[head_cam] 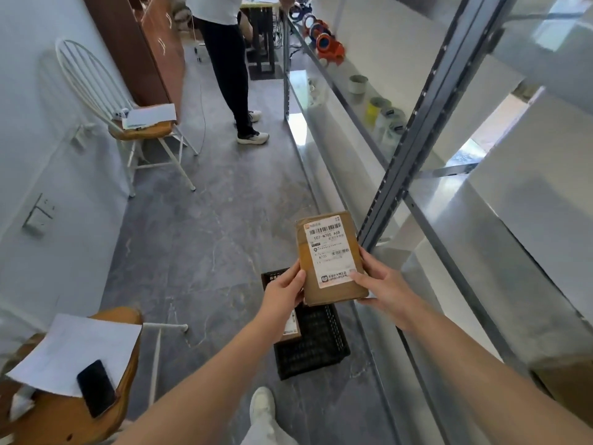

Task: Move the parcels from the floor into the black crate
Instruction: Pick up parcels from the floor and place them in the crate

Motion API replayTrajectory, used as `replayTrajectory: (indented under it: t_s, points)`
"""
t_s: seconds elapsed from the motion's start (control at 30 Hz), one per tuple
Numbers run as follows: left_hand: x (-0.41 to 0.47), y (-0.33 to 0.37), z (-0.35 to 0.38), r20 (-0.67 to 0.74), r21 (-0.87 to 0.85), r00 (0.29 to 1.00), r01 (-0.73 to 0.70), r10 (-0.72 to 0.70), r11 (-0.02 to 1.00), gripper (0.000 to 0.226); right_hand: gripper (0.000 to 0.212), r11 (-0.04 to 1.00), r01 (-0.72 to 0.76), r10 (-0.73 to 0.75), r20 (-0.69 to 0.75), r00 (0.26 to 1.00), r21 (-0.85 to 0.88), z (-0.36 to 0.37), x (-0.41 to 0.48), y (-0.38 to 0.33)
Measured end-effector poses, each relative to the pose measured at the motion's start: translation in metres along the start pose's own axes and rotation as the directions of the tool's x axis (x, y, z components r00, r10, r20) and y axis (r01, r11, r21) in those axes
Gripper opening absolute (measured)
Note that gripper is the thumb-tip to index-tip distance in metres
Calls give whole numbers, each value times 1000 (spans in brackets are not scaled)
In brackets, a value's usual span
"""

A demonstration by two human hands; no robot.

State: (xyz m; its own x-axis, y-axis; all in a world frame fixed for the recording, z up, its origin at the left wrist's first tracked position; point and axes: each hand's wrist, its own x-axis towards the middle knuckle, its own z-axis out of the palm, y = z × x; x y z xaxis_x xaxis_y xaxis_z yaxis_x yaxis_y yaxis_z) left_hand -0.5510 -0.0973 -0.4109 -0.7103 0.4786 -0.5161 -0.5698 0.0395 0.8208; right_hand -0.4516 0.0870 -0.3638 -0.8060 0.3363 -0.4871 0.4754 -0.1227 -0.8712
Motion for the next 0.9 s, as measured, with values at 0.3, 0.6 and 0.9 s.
replayTrajectory:
  t_s: [0.3,0.6,0.9]
  points:
    - [109,4,-52,-9,77,995,95,-95,992,36,64,990,-139,137,-86,987,-24,37,111,12]
    - [195,-74,-50,-148,104,960,256,-240,961,37,61,944,-329,326,-94,941,-18,23,206,99]
    - [279,-221,-56,-149,250,885,466,-441,849,52,62,825,-563,561,-53,826,-46,-12,293,275]
